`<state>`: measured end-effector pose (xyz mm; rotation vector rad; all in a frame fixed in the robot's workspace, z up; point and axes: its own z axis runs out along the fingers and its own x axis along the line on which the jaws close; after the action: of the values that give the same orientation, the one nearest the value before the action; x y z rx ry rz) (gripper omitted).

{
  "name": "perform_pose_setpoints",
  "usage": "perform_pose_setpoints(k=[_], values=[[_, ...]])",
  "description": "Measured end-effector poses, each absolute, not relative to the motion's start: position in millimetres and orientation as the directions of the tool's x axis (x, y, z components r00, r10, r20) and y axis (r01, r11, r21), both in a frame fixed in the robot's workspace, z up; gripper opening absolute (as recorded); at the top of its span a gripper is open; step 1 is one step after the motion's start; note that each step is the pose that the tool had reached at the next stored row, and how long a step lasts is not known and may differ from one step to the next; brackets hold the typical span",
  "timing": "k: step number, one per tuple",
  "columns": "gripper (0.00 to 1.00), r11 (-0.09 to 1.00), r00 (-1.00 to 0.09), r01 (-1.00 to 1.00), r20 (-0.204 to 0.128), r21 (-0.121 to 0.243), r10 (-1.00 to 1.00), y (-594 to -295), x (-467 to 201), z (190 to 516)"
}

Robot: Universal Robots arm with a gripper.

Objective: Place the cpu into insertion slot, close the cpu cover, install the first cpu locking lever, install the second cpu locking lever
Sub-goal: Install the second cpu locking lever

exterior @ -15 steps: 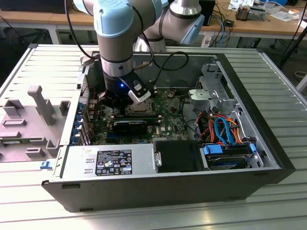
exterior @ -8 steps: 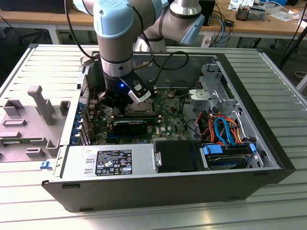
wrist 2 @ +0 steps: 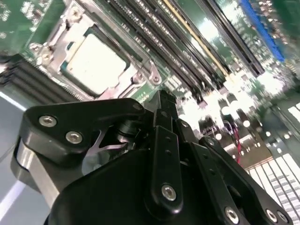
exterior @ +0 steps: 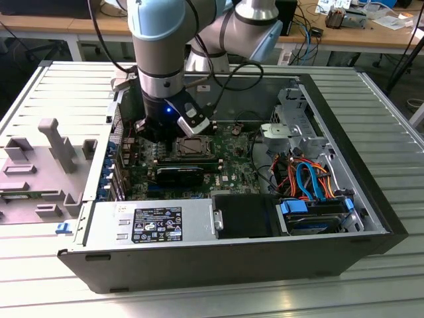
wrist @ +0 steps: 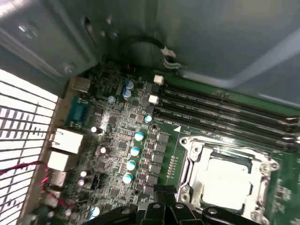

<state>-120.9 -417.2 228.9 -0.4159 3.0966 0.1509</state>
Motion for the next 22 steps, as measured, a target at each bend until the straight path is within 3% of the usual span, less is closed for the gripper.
perform_pose_setpoints(k=[8, 13, 22], values=[[0.11, 0.961, -0.965, -0.263, -0.02, 0.086, -0.262, -417.1, -118.7, 265.7], [0.11, 0.968, -0.969, -0.249, 0.01, -0.028, -0.248, -417.2, -118.5, 265.9], [0.11, 0.985, -0.986, -0.169, 0.018, -0.035, -0.168, -416.8, -112.8, 265.5]])
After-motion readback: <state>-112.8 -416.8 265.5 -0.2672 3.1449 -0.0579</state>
